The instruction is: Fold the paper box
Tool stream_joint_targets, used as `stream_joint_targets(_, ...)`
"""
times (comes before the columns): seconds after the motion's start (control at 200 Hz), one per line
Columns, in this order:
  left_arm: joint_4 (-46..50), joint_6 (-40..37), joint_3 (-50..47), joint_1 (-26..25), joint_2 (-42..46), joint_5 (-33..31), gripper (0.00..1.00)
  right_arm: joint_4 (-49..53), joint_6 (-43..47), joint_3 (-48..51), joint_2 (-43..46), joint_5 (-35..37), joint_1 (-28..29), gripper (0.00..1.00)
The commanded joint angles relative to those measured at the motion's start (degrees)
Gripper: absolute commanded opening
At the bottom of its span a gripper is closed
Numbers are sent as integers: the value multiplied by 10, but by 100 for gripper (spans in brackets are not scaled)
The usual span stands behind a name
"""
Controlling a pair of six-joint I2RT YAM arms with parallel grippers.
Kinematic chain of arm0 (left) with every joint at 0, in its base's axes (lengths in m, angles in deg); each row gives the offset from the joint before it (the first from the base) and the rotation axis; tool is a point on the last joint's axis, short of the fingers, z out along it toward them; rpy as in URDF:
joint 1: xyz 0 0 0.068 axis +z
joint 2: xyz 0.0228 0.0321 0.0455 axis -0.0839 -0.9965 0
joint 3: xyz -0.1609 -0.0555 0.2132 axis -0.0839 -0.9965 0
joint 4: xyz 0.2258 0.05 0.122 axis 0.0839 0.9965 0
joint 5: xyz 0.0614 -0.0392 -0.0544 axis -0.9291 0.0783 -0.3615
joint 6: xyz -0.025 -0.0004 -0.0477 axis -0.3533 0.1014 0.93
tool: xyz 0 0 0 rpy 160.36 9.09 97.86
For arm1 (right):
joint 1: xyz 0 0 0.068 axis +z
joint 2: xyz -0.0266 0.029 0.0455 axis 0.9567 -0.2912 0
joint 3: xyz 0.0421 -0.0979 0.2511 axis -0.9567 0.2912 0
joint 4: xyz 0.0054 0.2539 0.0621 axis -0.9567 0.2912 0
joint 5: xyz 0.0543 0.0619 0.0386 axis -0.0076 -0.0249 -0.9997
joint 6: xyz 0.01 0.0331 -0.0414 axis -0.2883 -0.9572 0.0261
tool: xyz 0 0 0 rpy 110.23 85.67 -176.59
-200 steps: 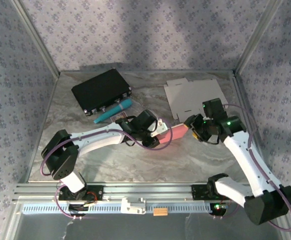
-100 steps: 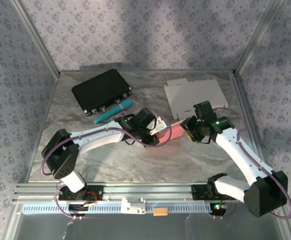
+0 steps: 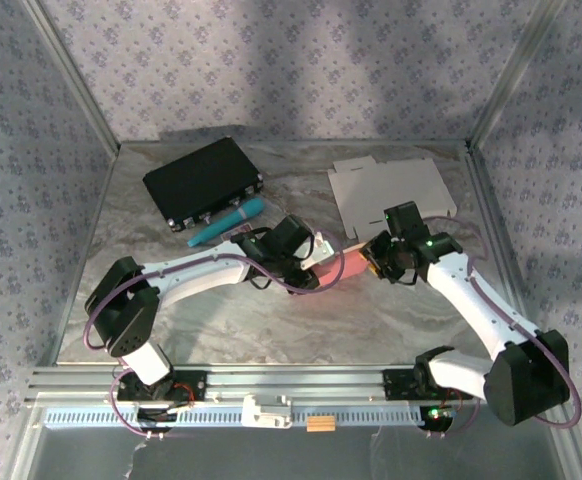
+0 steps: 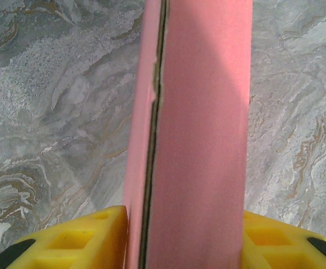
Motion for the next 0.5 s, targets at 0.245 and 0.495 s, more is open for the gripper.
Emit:
stream_joint_targets(0.245,24,15,-31,3,36,-23,47,22,-8,3,-29,1,-2,27)
stream_joint_targets(0.495,17,58,-40,7,87,-24,48,27,-4,-13,-35,3,4,28)
